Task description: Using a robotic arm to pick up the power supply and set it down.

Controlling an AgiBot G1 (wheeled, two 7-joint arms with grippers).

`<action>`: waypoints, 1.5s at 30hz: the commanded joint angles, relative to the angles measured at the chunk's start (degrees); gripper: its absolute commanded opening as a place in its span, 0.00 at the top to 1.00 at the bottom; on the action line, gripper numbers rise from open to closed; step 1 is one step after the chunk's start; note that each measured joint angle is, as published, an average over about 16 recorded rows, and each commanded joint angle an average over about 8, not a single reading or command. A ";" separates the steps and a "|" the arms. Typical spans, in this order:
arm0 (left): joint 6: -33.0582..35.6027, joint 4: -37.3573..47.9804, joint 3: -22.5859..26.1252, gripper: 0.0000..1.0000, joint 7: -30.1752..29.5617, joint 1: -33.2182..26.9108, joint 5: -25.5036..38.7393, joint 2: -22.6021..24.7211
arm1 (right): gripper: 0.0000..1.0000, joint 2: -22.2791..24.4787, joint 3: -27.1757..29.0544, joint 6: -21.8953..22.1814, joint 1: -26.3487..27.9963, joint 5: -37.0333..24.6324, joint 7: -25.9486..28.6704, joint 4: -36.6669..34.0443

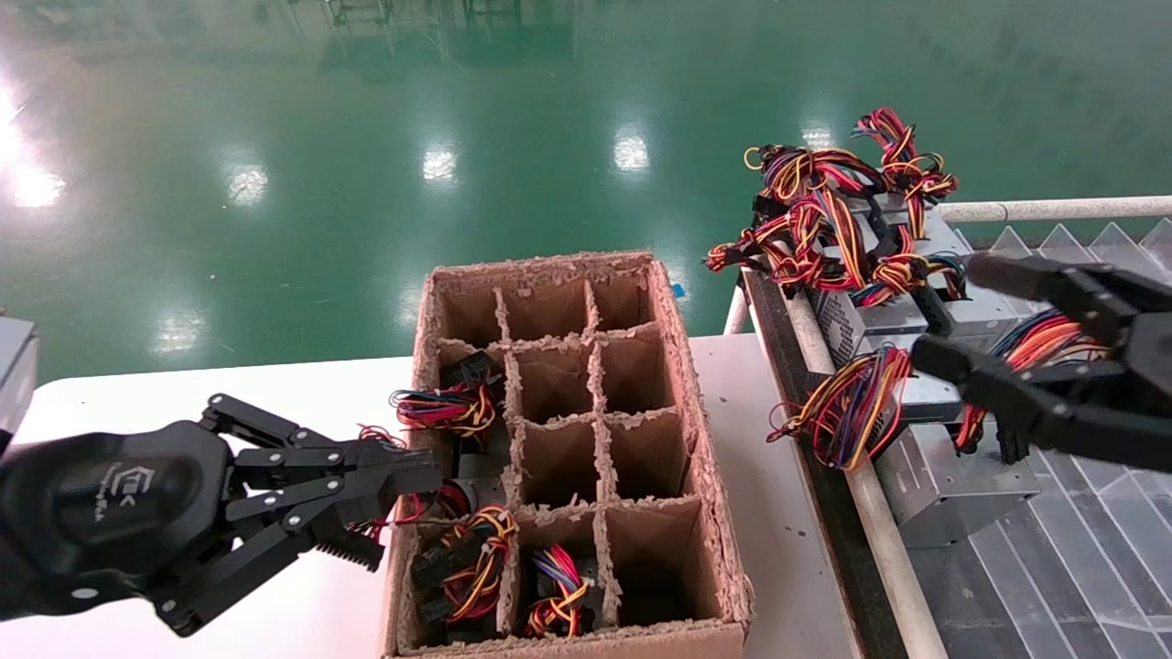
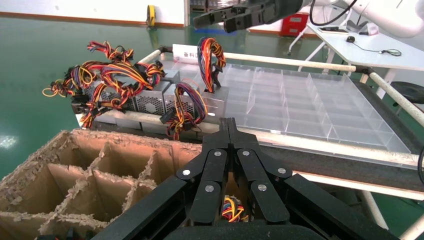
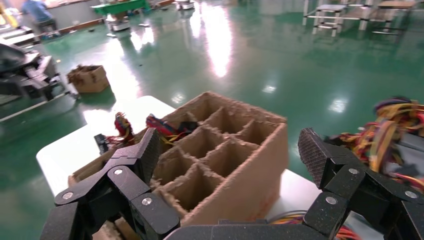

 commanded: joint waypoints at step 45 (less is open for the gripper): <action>-0.01 0.01 0.00 0.00 0.00 0.01 -0.01 0.00 | 0.00 -10.37 -28.99 -12.92 19.95 8.87 -17.28 -2.47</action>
